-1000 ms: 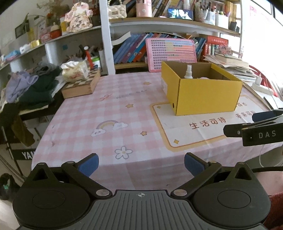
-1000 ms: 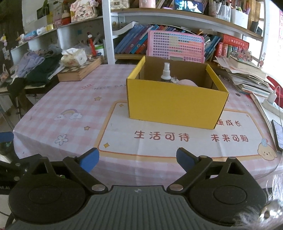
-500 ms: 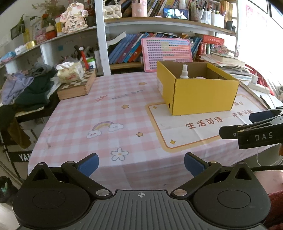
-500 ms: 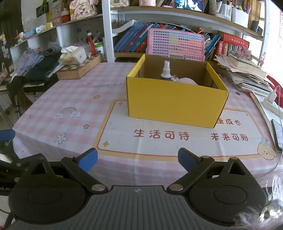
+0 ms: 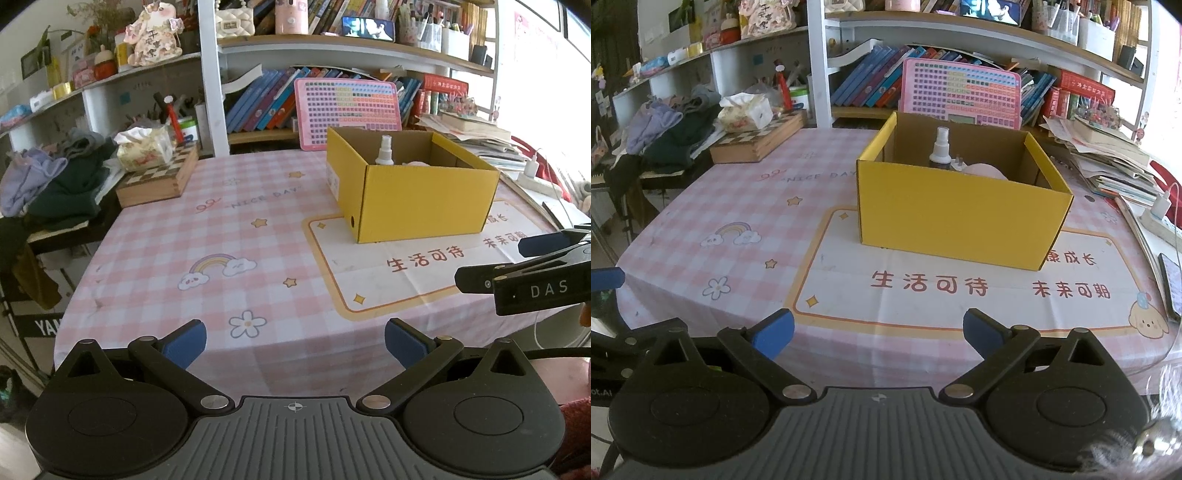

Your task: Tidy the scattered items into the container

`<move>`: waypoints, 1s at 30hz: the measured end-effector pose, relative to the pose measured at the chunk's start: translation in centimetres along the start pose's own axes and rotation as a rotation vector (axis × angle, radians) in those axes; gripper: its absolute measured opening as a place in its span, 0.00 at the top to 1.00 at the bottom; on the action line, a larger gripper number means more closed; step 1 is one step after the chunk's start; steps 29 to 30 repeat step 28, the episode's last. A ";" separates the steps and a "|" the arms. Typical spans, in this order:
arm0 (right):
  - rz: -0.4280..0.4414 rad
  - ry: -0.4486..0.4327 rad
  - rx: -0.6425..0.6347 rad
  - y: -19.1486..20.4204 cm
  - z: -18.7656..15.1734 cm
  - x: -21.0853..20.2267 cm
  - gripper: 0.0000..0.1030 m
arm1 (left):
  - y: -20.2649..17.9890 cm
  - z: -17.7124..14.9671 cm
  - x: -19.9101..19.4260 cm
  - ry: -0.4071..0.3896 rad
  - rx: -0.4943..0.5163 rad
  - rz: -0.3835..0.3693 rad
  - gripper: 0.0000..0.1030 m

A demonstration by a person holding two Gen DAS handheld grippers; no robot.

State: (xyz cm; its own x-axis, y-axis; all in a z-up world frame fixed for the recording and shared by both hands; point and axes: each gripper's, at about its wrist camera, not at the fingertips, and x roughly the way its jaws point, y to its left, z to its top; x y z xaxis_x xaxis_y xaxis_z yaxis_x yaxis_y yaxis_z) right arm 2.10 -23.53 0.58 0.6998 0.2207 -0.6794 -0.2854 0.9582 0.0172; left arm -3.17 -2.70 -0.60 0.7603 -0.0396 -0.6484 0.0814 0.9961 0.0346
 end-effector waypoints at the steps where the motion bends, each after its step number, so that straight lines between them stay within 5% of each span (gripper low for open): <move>1: 0.000 0.001 0.000 0.0 0.0 0.0 0.04 | 0.0 0.0 0.0 0.001 0.000 0.000 0.00; 30: 0.010 0.026 0.004 -0.4 -0.3 0.7 0.04 | -0.7 -0.1 0.4 0.002 -0.001 -0.005 0.00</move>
